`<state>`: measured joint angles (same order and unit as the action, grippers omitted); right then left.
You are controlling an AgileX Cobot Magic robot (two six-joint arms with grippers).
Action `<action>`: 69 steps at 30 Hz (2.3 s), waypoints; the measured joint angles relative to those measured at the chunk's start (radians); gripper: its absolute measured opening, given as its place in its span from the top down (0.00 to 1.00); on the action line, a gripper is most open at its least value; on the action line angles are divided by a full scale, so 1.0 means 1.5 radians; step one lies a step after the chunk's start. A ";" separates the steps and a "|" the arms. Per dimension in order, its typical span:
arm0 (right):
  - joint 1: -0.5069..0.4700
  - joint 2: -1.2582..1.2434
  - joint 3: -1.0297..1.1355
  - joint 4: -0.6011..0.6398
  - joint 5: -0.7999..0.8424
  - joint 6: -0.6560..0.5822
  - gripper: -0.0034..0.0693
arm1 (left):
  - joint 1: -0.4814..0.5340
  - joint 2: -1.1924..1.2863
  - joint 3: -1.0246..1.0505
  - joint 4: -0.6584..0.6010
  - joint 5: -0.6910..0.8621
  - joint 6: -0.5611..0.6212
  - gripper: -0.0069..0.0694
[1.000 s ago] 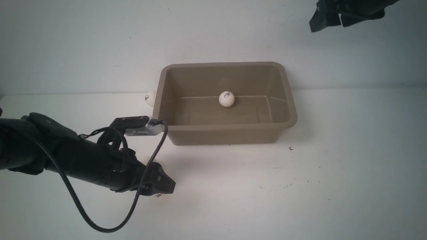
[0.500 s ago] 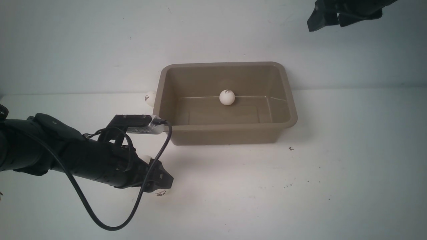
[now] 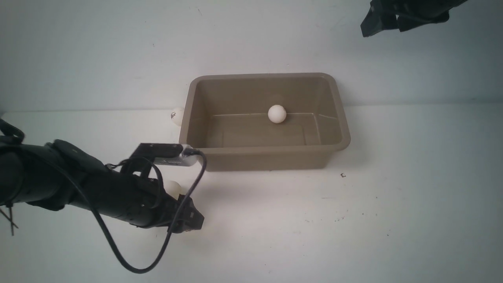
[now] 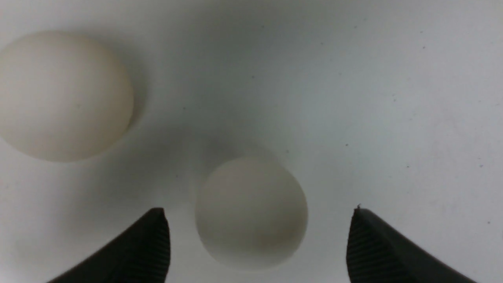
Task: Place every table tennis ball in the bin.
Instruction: Use the left arm to clamp the table tennis ball closest to it, then use the left arm to put the table tennis ball into the box, then use the left arm to clamp the table tennis ball closest to it
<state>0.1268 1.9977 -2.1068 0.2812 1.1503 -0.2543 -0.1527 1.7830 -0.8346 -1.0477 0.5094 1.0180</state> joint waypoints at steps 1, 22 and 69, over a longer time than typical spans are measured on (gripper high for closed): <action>0.000 0.000 0.000 0.001 0.000 0.000 0.16 | -0.005 0.007 0.000 0.000 -0.003 0.000 0.20; 0.000 0.000 0.000 0.004 -0.004 -0.012 0.16 | -0.065 -0.149 -0.060 -0.016 -0.036 -0.035 0.45; -0.003 -0.004 0.000 0.056 0.002 -0.053 0.16 | -0.065 -0.059 -0.617 0.632 0.483 -0.476 0.28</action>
<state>0.1230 1.9922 -2.1068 0.3652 1.1529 -0.3331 -0.2506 1.6946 -1.7603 -0.0998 1.2338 0.3040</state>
